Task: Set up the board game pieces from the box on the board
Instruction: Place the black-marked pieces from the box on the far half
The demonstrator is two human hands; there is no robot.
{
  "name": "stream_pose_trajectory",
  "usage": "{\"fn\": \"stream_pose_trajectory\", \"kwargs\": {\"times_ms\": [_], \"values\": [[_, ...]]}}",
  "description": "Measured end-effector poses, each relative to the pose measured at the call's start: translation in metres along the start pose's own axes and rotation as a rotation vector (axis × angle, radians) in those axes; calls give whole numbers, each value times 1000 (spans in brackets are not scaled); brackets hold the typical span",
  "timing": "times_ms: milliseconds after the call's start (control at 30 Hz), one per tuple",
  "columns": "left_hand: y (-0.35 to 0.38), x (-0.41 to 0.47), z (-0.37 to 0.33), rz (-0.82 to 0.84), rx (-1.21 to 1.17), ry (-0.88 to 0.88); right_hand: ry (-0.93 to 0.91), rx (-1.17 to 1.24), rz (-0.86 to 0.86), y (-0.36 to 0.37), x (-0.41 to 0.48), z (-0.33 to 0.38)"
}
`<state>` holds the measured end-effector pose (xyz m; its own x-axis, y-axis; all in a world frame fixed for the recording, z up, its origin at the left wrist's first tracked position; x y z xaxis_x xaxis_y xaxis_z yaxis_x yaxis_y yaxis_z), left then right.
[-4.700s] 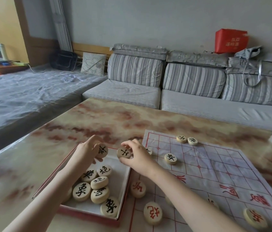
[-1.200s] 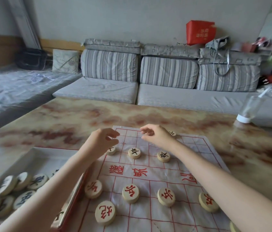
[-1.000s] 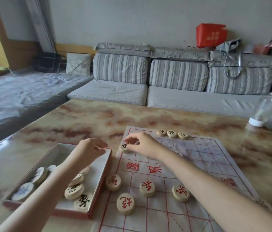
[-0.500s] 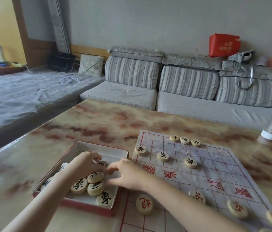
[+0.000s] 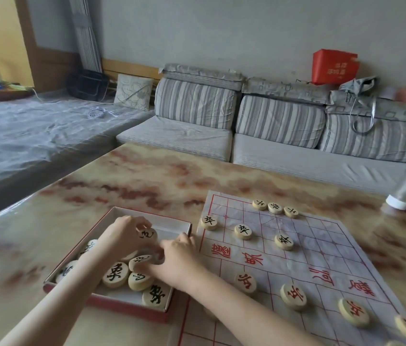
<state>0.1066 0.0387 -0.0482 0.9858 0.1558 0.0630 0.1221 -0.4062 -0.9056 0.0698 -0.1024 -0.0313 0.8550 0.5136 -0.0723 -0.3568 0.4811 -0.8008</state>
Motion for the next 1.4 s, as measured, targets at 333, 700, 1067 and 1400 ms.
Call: {"fn": "stream_pose_trajectory", "kwargs": {"times_ms": [333, 700, 1067, 1400], "values": [[-32, -7, -9, -276, -85, 66, -35, -5, -23, 16, 19, 2], [-19, 8, -49, -213, -93, 105, -96, 316, -246, -43, 10, -40], [13, 41, -125, -185, -144, 155, -1, 256, -404, -115, -9, -127], [64, 89, -190, -102, -23, 152, 48, 260, -523, -156, -31, -198]]}}
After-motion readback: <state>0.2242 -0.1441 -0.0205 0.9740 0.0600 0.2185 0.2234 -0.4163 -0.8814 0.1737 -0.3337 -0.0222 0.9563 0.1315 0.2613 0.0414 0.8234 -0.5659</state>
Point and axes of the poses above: each hand's wrist, its own x-axis towards the middle knuckle, its own y-axis out of the palm, z = x × y, the point moved 7 cm from there along x, towards the middle knuckle, and after that the axes turned 10 degrees about x, right-handed, at the moved point
